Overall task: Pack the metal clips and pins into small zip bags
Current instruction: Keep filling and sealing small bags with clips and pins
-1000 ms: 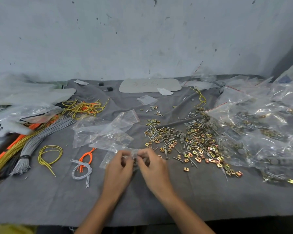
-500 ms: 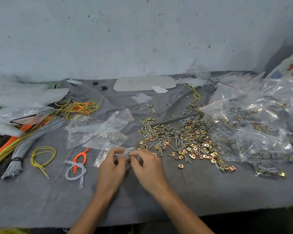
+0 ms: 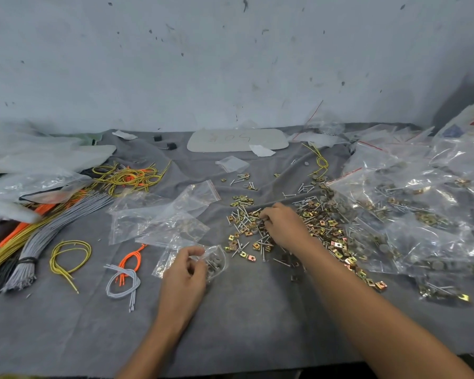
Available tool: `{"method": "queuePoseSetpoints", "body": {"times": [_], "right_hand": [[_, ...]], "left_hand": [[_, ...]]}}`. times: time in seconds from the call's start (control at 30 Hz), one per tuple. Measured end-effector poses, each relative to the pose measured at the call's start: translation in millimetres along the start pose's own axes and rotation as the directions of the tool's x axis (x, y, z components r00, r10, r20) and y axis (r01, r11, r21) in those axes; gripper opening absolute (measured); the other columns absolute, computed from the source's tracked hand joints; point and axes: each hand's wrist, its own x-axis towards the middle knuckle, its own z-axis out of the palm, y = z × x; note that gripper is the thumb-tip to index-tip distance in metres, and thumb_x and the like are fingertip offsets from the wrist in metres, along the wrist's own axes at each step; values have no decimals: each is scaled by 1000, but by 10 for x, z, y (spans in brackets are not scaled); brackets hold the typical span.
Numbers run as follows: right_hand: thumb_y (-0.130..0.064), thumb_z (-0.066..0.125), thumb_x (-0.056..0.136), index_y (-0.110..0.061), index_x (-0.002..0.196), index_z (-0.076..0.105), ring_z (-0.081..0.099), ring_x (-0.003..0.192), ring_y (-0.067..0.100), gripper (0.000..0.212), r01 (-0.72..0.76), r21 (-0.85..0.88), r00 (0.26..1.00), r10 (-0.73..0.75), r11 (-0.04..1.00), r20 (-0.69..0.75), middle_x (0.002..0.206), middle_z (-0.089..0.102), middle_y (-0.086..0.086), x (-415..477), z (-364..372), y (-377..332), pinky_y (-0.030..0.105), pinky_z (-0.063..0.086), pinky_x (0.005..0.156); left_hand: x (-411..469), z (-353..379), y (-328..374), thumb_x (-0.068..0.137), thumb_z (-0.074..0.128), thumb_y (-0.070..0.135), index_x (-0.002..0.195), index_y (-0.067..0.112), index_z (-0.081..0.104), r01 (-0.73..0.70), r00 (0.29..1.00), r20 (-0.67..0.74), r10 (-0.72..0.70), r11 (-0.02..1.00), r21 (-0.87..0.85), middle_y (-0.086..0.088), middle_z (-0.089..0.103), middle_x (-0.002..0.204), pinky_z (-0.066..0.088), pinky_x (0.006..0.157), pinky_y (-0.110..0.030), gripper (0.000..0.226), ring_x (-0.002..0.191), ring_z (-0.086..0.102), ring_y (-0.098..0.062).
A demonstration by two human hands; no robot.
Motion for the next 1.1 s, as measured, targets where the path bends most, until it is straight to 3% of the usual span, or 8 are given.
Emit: {"method": "queuePoseSetpoints", "body": {"times": [0.2,0.33,0.43,0.6,0.73,0.9,1.0,1.1], "right_hand": [[-22,48,102,-21,112,63,56,109,26,18,65,-110,996,-58,992,68,121,60,5,64,-54,-52,47,50,96],[-21,47,103,-26,122,60,55,114,27,23,124,-146,983,-102,981,155,127,57,4,94,-88,-93,48,51,95],[-22,45,104,-25,117,60,55,109,26,20,166,-182,972,-129,969,198,122,58,5,117,-97,-133,45,52,90],[-27,45,104,-19,107,58,56,101,23,15,129,-161,987,-111,978,116,111,63,3,96,-133,-123,41,50,85],[-27,47,104,-20,104,61,54,99,20,16,79,87,989,-67,993,-134,105,63,0,-118,-144,-202,38,47,86],[-29,61,97,-26,89,66,58,81,7,10,160,538,969,-27,827,-245,84,62,-14,-751,162,-678,27,47,74],[-29,66,94,-23,90,69,60,78,6,8,172,606,969,-22,776,-248,82,64,-11,-972,402,-903,26,48,72],[-25,67,93,-22,92,70,55,77,-2,4,168,580,966,-15,797,-259,82,59,-15,-1015,513,-968,10,39,69]], "left_hand": [[10,-1,-6,92,58,11,101,31,64,-8,1000,-4,8,1000,7,2,60,62,41,55,-26,22,52,50,-7],[10,-3,4,92,56,14,101,30,63,-10,1000,-2,10,1000,-1,0,59,62,43,58,-34,19,53,49,-10],[12,-13,-1,91,57,17,100,30,63,-18,1000,3,18,1000,-3,5,55,59,42,59,-35,17,54,48,-10],[15,-9,-8,93,57,12,100,31,63,-11,1000,1,11,1000,4,9,52,56,42,58,-35,21,52,48,-9],[13,-9,11,92,57,14,100,30,62,-5,1000,3,5,1000,-7,10,53,55,41,57,-34,19,51,48,-7],[-4,-23,35,92,58,15,100,30,62,-20,1000,-3,21,1000,11,10,53,55,41,58,-35,17,52,48,-8],[-15,-30,54,88,55,25,101,31,62,-26,1000,-5,26,1000,4,7,56,58,47,61,-41,16,55,51,-12],[-23,-35,62,84,52,30,101,32,62,-3,1000,-16,2,1000,-16,2,62,65,53,66,-48,19,61,57,-18]]}}
